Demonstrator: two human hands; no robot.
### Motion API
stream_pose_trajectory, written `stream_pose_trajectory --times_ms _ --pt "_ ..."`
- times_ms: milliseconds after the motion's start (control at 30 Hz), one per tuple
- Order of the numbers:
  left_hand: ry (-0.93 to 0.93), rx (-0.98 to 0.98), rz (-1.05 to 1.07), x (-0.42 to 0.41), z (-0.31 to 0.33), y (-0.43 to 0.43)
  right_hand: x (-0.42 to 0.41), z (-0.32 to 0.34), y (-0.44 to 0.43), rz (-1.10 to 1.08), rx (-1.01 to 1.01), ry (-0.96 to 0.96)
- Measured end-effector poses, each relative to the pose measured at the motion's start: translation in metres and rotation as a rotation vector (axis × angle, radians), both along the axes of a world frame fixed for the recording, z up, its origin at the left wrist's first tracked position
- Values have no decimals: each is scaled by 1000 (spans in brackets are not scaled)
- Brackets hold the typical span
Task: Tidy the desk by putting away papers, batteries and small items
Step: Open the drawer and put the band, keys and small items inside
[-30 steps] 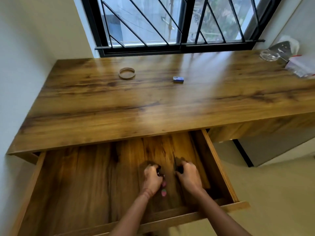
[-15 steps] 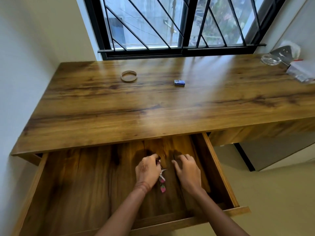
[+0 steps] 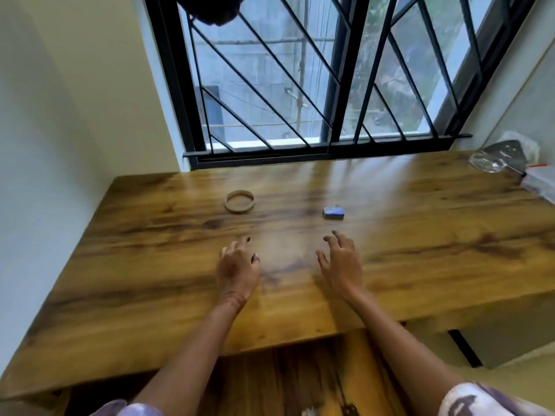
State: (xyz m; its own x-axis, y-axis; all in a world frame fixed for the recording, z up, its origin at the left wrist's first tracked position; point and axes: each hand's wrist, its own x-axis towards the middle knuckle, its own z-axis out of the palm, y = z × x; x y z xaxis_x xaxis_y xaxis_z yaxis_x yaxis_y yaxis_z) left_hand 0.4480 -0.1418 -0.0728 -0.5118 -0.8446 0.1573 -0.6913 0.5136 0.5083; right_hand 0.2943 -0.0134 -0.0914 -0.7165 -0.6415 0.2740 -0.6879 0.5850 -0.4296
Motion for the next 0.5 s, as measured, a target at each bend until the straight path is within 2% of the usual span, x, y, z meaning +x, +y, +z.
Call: stream_pose_trajectory --times_ms 133,267,400,500 --pt "-161 118 -27 -34 -16 -65 -61 -8 -41 -73 127 -27" --pt "-206 177 -17 -59 -31 -110 -98 -16 -61 -70 264 -18" --pt "-241 143 -28 -71 -40 -134 -112 -22 -69 -56 349 19" --pt "-204 50 9 -72 -43 -140 -112 -26 -70 -82 299 73"
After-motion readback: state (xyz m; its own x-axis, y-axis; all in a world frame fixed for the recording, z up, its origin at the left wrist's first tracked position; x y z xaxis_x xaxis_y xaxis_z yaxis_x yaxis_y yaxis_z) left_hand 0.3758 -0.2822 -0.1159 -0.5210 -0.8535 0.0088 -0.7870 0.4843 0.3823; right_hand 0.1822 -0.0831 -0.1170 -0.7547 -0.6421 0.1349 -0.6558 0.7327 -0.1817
